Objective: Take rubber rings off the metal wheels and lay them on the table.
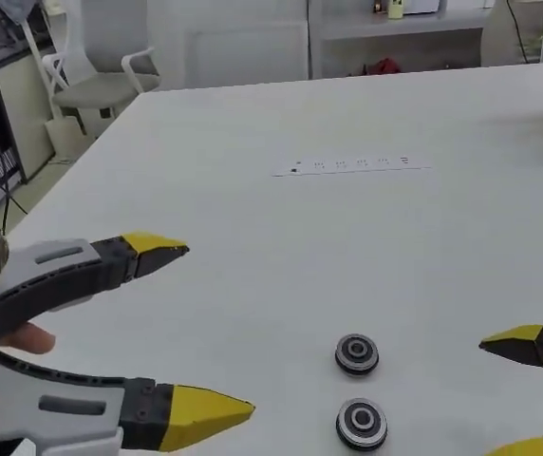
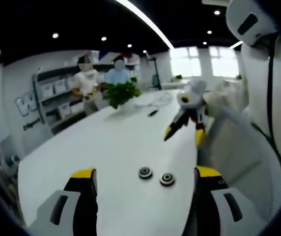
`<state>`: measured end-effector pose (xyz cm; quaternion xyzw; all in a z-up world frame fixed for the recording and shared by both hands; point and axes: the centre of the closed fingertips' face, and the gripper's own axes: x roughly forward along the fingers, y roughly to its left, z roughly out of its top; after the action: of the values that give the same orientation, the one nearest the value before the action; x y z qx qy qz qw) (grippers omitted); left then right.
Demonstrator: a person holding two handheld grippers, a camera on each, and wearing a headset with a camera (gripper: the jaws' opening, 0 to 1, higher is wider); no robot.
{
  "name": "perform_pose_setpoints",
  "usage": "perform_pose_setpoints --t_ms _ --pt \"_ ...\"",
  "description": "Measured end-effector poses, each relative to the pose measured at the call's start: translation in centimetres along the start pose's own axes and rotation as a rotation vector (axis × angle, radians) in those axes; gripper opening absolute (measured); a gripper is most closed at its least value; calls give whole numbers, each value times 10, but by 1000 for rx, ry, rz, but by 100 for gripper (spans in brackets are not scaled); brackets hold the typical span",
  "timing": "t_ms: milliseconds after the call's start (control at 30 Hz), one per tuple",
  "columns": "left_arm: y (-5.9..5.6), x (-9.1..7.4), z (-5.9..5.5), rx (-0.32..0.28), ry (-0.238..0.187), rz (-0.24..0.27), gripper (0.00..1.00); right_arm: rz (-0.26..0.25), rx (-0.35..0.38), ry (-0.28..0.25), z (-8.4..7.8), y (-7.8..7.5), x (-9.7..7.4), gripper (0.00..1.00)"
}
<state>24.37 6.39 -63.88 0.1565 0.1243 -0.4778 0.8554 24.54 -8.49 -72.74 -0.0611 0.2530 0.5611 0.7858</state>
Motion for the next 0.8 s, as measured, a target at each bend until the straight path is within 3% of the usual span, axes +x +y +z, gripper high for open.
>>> perform_pose_setpoints --t_ms 367,800 --pt "-4 18 17 36 -28 -75 81 36 -17 -18 8 3 12 63" --pt "-7 49 13 82 -47 -120 75 62 -46 -25 8 3 24 51"
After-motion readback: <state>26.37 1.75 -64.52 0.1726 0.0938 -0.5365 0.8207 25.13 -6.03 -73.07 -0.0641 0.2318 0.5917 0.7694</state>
